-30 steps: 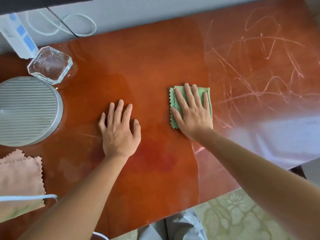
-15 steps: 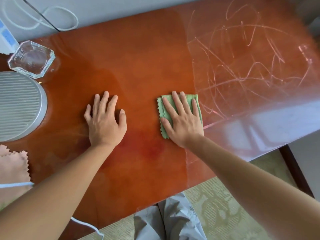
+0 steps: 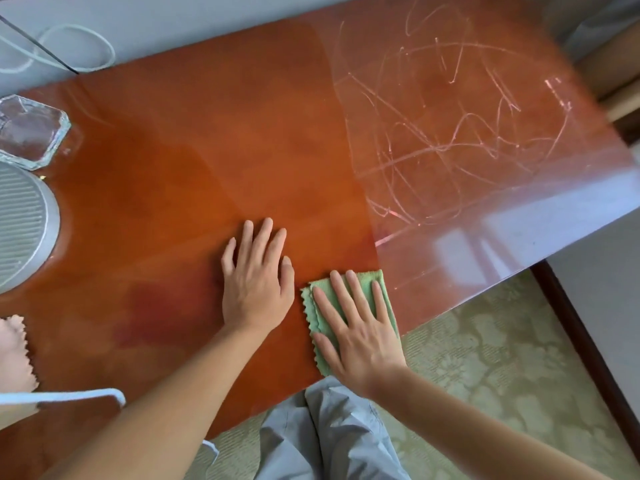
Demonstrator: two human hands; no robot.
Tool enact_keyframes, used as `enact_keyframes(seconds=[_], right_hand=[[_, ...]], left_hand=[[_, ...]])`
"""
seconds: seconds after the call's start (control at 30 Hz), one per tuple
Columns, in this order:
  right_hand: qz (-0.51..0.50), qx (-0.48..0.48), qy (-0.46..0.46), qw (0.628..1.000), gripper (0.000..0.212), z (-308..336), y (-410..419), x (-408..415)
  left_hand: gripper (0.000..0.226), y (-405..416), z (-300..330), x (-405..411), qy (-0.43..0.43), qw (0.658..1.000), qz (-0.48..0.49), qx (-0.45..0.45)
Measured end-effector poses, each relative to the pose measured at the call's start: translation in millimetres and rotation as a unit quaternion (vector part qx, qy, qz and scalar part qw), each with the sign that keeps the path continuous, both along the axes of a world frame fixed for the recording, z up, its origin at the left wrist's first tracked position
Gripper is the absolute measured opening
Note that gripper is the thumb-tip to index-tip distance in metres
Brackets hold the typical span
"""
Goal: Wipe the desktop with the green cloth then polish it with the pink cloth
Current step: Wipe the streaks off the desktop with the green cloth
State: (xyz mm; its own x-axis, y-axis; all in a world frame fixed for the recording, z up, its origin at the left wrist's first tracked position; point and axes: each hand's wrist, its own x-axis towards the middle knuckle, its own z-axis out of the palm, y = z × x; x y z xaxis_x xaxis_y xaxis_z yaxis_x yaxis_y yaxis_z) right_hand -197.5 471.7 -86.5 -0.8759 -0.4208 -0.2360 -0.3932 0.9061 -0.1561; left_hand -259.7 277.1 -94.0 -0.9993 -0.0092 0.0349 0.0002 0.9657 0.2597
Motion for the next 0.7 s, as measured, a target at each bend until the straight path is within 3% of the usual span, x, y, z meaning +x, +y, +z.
enact_keyframes(seconds=[0.2, 0.4, 0.7], right_hand=[[0.013, -0.009, -0.009, 1.000, 0.063, 0, 0, -8], [-0.068, -0.006, 0.005, 0.998, 0.064, 1, -33, -76], [0.004, -0.025, 0.010, 1.000, 0.064, -7, -13, -5]], left_hand=[[0.053, 2, -2, -1, -0.010, 1.000, -0.003, -0.018], [0.052, 1, 3, 1, -0.006, 1.000, -0.003, -0.009], [0.052, 1, 2, 1, -0.009, 1.000, -0.001, -0.011]])
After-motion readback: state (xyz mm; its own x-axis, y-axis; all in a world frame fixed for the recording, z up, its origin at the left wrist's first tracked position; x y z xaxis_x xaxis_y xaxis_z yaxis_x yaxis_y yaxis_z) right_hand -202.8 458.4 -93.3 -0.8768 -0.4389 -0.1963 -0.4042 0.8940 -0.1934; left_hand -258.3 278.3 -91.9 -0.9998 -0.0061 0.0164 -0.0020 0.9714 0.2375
